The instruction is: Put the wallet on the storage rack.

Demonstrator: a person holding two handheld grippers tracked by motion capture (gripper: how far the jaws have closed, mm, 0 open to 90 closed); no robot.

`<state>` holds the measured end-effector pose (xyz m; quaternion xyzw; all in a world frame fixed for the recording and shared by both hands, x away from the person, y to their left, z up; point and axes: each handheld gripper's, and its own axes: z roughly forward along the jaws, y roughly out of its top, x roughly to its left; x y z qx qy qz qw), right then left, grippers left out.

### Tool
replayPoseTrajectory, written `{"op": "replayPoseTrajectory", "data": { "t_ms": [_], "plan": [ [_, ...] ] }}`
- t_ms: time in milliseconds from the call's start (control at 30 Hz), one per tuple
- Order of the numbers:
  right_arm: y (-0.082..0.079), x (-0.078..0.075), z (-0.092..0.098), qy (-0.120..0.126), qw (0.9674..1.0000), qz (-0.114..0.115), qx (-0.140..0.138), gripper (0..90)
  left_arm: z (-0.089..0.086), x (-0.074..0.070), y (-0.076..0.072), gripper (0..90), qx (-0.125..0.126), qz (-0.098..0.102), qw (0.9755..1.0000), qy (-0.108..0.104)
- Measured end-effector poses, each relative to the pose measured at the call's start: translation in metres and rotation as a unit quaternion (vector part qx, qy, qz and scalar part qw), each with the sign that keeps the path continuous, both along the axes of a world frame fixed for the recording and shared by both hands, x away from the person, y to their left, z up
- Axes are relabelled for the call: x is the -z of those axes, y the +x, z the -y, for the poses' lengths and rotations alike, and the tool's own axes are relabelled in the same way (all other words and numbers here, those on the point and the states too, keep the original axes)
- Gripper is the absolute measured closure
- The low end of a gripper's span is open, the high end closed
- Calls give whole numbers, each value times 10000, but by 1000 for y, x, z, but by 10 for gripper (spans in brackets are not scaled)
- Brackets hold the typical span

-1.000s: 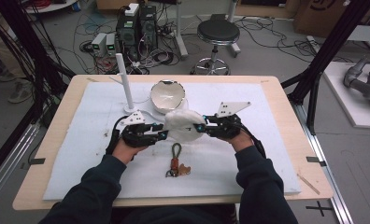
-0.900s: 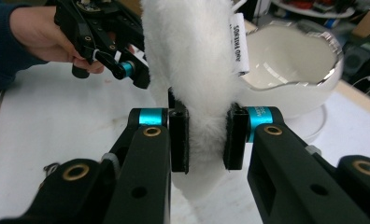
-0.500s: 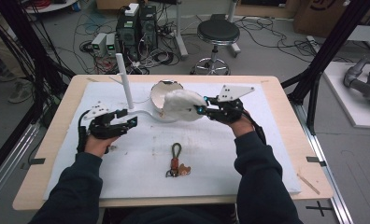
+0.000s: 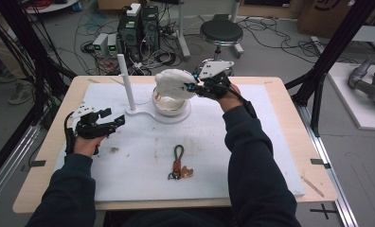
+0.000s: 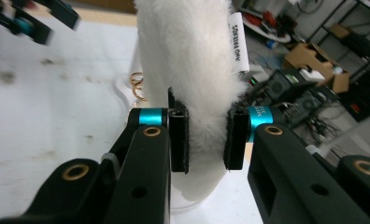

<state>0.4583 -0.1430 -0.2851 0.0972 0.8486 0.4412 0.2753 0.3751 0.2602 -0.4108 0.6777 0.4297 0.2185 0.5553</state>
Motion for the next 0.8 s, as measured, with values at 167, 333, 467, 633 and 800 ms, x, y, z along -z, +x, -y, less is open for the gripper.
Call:
{"op": "replayPoseTrajectory", "data": {
  "t_ms": [167,333,467,633,800],
  "plan": [
    [14,7,-14,-298,9994,9,156,770,0,1,0,252,21,-10,10000,3],
    [23,19,-26,-528,9984,3,188,770,0,2,1,252,19,-26,10000,-24],
    [26,30,-37,-700,9974,-49,161,770,-2,2,1,252,-1,-24,10000,-68],
    [32,45,-47,-889,9958,-135,140,770,-2,2,0,252,0,-27,10000,-70],
    [39,61,-49,-1006,9943,-296,166,770,-2,3,0,252,-2,-41,10000,-81]
  ]
}}
